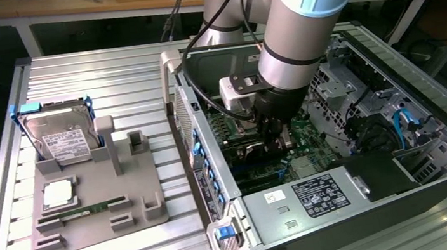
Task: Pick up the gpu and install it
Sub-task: 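Insert the gpu into the slot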
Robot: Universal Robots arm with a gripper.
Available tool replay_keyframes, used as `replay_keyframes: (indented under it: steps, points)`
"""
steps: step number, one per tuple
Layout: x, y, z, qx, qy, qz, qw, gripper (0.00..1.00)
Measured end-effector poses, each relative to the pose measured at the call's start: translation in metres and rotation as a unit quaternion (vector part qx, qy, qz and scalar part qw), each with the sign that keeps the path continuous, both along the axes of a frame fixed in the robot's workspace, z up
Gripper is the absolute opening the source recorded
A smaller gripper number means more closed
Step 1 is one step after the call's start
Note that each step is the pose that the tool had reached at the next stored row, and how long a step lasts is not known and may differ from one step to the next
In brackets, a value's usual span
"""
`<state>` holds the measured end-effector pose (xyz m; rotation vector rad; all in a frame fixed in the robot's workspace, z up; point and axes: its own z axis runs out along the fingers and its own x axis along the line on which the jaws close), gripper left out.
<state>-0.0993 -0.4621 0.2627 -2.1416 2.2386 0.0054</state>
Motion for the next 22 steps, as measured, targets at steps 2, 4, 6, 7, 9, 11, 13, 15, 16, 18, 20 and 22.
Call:
replay_keyframes:
  steps: [2, 4, 6, 7, 9, 11, 13, 15, 16, 18, 20, 22]
  points:
    - [0.0000, 0.0000, 0.0000, 0.0000, 0.0000, 0.002, 1.0000, 0.27]
    - [0.0000, 0.0000, 0.0000, 0.0000, 0.0000, 0.004, 1.0000, 0.27]
    - [0.0000, 0.0000, 0.0000, 0.0000, 0.0000, 0.007, 1.0000, 0.27]
    - [0.0000, 0.0000, 0.0000, 0.0000, 0.0000, 0.007, 1.0000, 0.27]
    - [0.0000, 0.0000, 0.0000, 0.0000, 0.0000, 0.007, 1.0000, 0.27]
    - [0.0000, 0.0000, -0.0001, 0.0000, 0.0000, 0.007, 1.0000, 0.27]
    - [0.0000, 0.0000, -0.0005, 0.0000, 0.0000, 0.007, 1.0000, 0.27]
    - [0.0000, 0.0000, -0.0015, 0.0000, 0.0000, 0.007, 1.0000, 0.27]
    - [0.0000, 0.0000, -0.0020, 0.0000, 0.0000, 0.007, 1.0000, 0.27]
    - [0.0000, 0.0000, -0.0030, -0.0001, 0.0000, 0.007, 1.0000, 0.27]
    - [0.0000, 0.0000, -0.0035, -0.0002, 0.0001, 0.007, 1.0000, 0.27]
    - [0.0000, -0.0001, -0.0042, -0.0002, 0.0001, 0.007, 1.0000, 0.27]
